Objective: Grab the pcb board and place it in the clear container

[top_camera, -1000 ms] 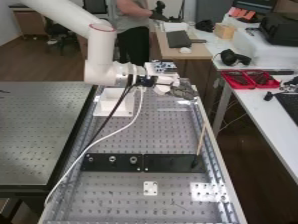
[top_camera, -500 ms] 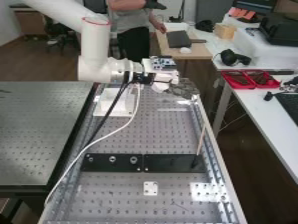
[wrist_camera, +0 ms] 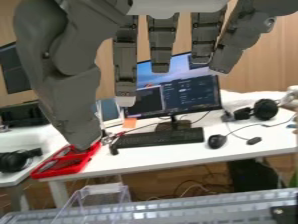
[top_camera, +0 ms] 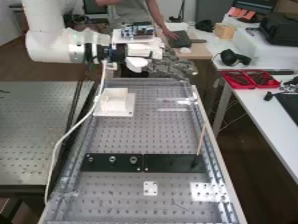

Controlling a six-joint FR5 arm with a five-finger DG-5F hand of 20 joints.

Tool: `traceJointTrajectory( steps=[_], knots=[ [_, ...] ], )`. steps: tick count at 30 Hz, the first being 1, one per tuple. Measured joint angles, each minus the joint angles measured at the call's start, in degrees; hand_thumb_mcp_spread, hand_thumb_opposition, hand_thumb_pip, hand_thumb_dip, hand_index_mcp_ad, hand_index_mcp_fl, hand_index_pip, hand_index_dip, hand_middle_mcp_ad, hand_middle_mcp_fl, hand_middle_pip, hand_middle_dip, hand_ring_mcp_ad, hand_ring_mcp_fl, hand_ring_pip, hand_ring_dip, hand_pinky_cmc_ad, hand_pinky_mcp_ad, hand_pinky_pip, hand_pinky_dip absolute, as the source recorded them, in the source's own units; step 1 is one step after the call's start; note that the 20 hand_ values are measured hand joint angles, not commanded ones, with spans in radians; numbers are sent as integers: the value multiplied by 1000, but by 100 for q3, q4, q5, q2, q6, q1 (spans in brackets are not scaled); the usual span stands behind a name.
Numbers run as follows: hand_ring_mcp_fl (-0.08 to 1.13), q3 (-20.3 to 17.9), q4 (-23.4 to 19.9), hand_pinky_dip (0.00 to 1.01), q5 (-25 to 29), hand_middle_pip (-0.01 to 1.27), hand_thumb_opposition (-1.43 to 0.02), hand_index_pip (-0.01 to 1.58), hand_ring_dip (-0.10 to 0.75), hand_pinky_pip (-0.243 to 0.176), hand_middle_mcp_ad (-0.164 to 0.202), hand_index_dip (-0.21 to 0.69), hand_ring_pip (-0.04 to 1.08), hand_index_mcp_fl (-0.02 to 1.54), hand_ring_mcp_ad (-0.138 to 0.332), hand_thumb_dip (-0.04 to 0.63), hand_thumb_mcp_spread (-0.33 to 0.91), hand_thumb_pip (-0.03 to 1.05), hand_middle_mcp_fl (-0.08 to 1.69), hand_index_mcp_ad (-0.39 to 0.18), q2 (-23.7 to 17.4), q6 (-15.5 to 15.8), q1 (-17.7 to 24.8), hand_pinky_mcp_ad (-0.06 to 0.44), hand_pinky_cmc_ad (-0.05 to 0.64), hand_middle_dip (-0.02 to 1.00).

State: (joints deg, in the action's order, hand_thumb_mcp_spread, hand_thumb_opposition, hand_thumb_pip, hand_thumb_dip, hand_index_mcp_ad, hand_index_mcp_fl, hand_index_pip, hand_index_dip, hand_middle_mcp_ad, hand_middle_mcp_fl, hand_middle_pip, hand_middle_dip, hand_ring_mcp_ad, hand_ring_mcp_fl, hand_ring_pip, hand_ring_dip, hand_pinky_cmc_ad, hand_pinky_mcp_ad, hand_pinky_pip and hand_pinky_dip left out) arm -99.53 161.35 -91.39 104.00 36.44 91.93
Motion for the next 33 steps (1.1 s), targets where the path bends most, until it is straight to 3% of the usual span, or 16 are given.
traceJointTrajectory(
  steps=[7,15,33],
  knots=[
    [14,-428,42,478,739,126,-787,759,38,-93,59,138,91,21,215,236,360,534,94,-98,-837,151,-229,180,295,188],
    [14,-637,200,499,1373,126,-775,623,38,-93,61,183,89,56,220,222,361,534,94,-87,-1495,352,-291,185,316,188],
    [14,-515,377,501,1344,126,-778,501,38,-94,58,225,89,119,216,223,361,503,94,-82,-1465,351,-220,185,316,188]
  ],
)
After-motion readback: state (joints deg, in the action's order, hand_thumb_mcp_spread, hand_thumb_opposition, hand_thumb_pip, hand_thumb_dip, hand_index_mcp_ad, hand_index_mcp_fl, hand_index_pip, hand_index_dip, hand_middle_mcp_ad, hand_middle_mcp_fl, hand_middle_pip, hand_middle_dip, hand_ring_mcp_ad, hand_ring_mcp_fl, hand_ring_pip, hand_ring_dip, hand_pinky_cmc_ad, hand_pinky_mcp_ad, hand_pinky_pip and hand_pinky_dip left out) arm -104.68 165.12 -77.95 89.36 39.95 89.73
